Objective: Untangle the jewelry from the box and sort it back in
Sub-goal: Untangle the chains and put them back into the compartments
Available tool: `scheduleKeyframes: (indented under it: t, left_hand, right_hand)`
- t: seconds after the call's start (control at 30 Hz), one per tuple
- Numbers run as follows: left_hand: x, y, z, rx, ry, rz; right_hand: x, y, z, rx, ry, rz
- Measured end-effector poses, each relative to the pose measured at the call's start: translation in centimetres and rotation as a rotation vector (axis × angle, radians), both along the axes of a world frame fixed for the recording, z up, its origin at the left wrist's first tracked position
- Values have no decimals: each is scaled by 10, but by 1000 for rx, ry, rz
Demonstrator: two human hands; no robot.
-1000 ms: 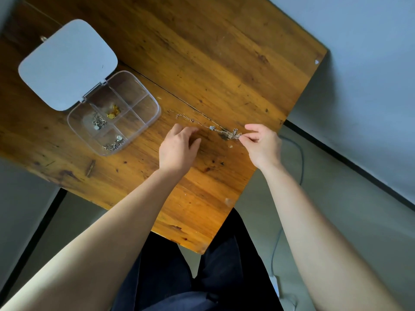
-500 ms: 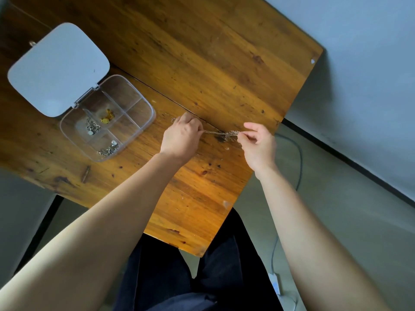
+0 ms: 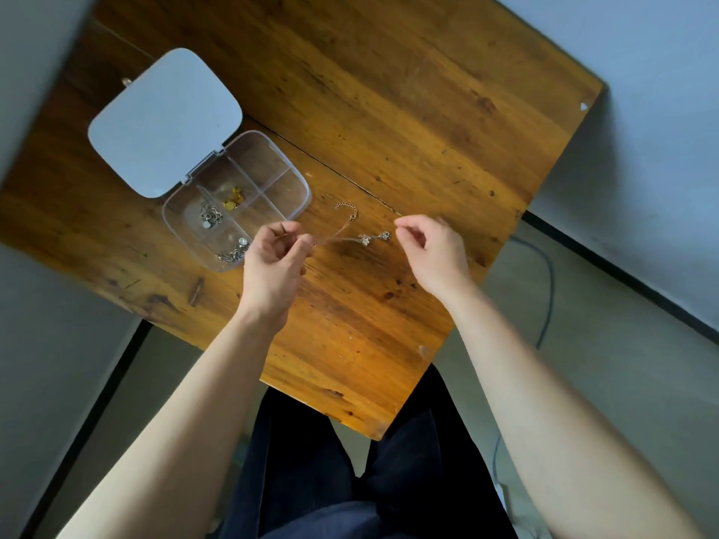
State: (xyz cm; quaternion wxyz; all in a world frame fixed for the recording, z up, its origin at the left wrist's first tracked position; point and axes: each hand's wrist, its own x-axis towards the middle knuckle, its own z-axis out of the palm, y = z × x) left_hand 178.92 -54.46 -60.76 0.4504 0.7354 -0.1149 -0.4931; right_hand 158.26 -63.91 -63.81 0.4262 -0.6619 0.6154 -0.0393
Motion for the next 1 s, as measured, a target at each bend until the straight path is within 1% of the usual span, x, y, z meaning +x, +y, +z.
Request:
scheduleKeyframes:
  t: [0.1,0.17,0.2,0.27,0.43,0.5,0.57,0.63,0.7,0.8,0.9,1.0]
  left_hand:
    - [7,3,10,-48,-5,-22]
    - [10,4,16,-71,-1,-35]
    - [11,5,19,-85,12,-32]
    - [14,8,23,-119,55,-12]
    - [23,13,33,-237,170,55]
    - [25,14,38,-264,175,62]
    - [27,14,42,-279,169,46]
    - [28,14,47,-283,147,16]
    - [29,14,51,-282,111,-22]
    - [31,13,57,-285,60,-64]
    - [35,15,61,-260,2,-90]
    - [39,17,60,-188,-140,-135]
  right_hand:
    - [24,13,0,7,12,276]
    - [39,20,-3,-75,62,399]
    - [45,22,-4,-126,82,424]
    - [53,24,-3,-164,106,414]
    - [54,23,0,-98,192,313]
    - [55,25,3,-74,127,297]
    - [62,27,8,-40,-3,329]
    - [72,29,13,-12,-111,402]
    - [83,31,14,13,-175,476]
    - [93,33,12,32,-154,542]
    - [88,31,9,-5,-133,491]
    - [71,27,12,-42,-153,413]
